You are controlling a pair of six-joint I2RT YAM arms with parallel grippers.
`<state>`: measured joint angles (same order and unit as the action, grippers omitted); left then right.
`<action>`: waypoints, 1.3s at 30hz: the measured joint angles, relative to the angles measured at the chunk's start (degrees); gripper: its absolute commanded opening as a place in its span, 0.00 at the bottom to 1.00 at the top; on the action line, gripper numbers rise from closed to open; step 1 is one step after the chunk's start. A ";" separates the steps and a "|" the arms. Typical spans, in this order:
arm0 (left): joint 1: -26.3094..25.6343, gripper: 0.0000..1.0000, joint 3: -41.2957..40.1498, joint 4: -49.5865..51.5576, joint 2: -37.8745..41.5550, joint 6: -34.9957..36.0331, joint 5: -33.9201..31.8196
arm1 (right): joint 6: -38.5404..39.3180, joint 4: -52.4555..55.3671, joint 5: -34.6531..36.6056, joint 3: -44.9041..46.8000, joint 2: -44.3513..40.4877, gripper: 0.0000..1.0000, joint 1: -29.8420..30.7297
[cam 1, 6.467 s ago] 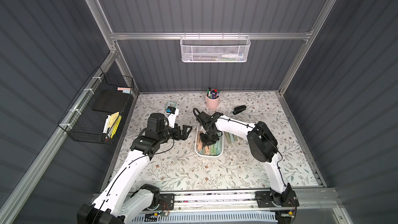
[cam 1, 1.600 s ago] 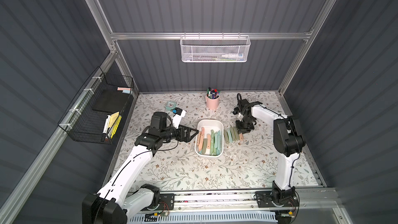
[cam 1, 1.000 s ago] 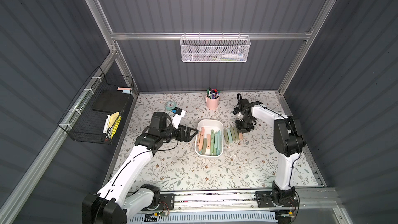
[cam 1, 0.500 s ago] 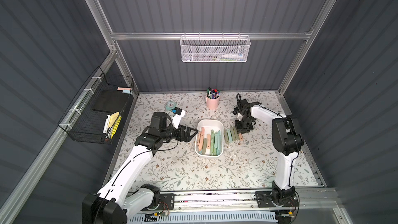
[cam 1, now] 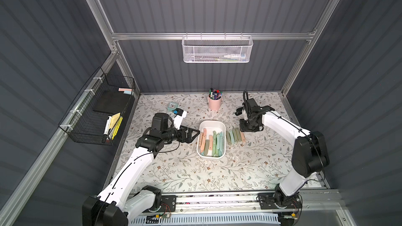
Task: Take the fruit knife out of the storage box
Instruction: Place the fruit knife at the center of the board, then pick up the fruit knife from the storage box.
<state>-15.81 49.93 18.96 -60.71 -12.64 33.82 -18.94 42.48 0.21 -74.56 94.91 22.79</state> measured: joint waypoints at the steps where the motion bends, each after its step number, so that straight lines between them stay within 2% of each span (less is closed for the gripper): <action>1: 0.00 0.99 0.00 0.00 0.20 0.00 -0.26 | -0.46 -1.16 0.31 0.37 -1.31 0.48 1.31; 4: 0.00 0.99 0.00 0.02 0.81 0.00 -1.81 | -1.57 -4.90 0.59 0.96 -3.50 0.50 6.56; 7: 0.00 0.99 0.00 0.59 1.44 0.02 -4.55 | -1.90 -6.27 -1.09 -0.33 -1.86 0.50 11.45; 15: 0.00 0.99 0.00 1.68 4.39 -0.22 -12.48 | -1.14 -1.44 -7.10 -15.15 16.13 0.50 18.91; 19: 0.00 1.00 0.00 1.77 4.96 -0.24 -14.21 | 0.87 1.99 -9.22 -21.53 22.73 0.51 21.14; 26: 0.00 0.99 0.00 2.14 4.92 -0.24 -14.86 | 0.72 5.77 -10.23 -23.32 25.07 0.50 23.71; 33: 0.00 0.99 0.00 2.10 4.92 -0.24 -14.38 | -5.95 4.17 -10.97 -22.34 26.01 0.50 23.61; 39: 0.00 0.99 -0.24 1.22 4.92 -0.11 -9.73 | -11.19 0.66 -11.98 -21.09 26.69 0.47 23.61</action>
<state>-15.81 49.69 20.18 -55.79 -12.75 24.10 -30.13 43.13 -11.77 -95.66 121.60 46.39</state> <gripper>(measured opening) 0.995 0.478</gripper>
